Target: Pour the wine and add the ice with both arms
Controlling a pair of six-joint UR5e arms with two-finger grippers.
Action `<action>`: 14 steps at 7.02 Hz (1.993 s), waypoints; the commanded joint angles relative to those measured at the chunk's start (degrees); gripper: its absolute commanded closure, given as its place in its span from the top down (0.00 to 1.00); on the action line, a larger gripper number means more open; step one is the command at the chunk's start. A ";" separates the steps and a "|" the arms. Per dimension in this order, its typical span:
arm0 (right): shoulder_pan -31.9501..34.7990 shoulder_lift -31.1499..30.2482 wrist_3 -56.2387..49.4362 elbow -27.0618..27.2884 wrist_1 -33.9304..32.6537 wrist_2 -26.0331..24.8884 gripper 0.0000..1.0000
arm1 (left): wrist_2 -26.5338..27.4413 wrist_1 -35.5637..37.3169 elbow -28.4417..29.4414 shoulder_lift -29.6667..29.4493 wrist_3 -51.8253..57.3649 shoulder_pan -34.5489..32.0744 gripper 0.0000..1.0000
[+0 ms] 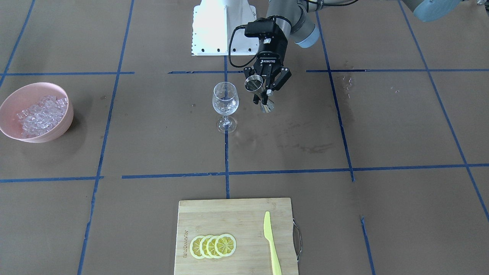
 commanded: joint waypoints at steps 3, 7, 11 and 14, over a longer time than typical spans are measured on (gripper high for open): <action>0.00 -0.24 -0.02 -0.09 0.00 0.00 1.00 | 5.74 0.25 0.75 -1.93 17.02 2.70 0.00; 0.00 -0.42 0.07 -0.18 -0.09 0.00 1.00 | 11.45 0.25 0.84 -2.55 35.21 5.24 0.00; 0.00 -0.50 -0.02 -0.62 -0.09 0.17 1.00 | 11.82 0.34 0.84 -3.26 43.77 5.34 0.00; 0.00 -0.50 -0.02 -0.62 -0.09 0.17 1.00 | 11.82 0.34 0.75 -3.61 51.06 5.34 0.00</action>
